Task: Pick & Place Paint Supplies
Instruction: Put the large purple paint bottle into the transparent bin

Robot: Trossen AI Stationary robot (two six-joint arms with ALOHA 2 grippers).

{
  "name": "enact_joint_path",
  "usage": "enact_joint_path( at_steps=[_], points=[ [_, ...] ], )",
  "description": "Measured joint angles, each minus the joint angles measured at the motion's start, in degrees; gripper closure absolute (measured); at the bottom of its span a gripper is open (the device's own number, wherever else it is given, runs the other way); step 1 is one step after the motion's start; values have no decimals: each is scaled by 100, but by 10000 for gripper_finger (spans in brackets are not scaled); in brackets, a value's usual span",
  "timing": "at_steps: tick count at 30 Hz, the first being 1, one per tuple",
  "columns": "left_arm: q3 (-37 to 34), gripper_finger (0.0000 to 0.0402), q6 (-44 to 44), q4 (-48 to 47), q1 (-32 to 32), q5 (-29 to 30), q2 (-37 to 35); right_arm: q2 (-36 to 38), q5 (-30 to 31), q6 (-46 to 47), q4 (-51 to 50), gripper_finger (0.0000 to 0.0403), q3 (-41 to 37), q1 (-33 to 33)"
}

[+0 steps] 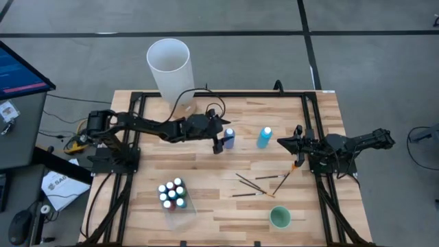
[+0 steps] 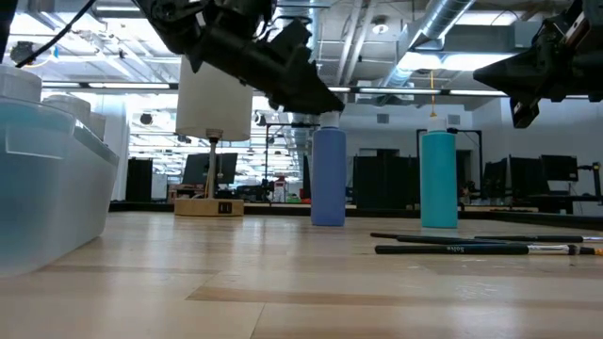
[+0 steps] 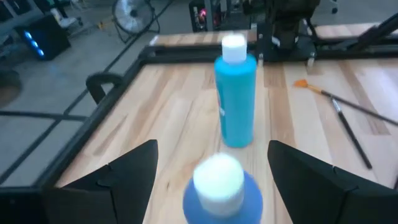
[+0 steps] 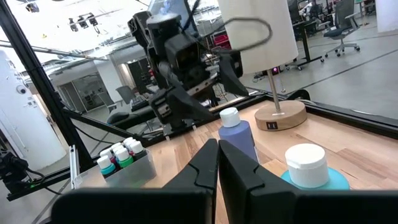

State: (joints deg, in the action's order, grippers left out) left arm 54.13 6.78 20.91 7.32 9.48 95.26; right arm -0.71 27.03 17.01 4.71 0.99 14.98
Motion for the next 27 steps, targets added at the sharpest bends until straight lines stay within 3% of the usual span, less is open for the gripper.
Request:
enact_joint_path(
  at_steps=[13, 27],
  points=[
    [-251, 128, -172, 36, 101, -367, 5, 0, 0, 1, 0, 394, 0, 0],
    [-253, 258, -171, 94, 101, -527, 61, 0, 0, 1, 0, 394, 0, 0]
  ],
)
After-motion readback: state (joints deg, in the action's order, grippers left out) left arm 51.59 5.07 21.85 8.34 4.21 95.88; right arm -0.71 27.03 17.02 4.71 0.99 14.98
